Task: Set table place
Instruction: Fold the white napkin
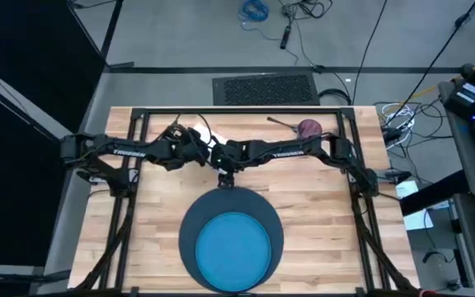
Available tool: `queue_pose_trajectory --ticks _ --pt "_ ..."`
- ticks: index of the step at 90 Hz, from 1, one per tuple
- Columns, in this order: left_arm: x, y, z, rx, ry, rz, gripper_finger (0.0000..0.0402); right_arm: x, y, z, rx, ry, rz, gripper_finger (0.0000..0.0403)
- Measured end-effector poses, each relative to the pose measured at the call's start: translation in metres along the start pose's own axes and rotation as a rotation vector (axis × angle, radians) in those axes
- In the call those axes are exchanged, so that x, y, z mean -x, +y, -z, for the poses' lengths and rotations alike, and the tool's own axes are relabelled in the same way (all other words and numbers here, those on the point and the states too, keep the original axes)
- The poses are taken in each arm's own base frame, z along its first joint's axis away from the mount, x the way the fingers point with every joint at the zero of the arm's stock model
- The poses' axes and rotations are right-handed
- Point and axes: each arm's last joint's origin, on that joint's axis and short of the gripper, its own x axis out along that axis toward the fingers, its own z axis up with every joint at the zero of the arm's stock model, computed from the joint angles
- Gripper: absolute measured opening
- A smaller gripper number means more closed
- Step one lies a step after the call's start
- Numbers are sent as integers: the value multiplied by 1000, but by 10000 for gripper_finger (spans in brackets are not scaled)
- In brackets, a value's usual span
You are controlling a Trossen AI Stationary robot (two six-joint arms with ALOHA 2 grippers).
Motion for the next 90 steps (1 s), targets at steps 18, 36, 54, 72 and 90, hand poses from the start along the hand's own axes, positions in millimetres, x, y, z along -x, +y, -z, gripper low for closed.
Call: queue_pose_trajectory --ticks 18,36,54,72,90 --pt "0 0 -1 -117 -6 2 0 -2 4 1 57 -19 -5 263" --pt "0 0 0 -223 -4 1 0 -2 4 -1 60 -45 -6 263" --pt "0 0 0 -360 -2 10 0 -7 5 4 39 -43 -25 263" --pt "0 -1 -1 -411 -3 24 0 -7 5 1 29 -72 -28 263" --pt "0 -1 -1 -385 -5 25 0 -16 6 3 -3 -70 -31 263"
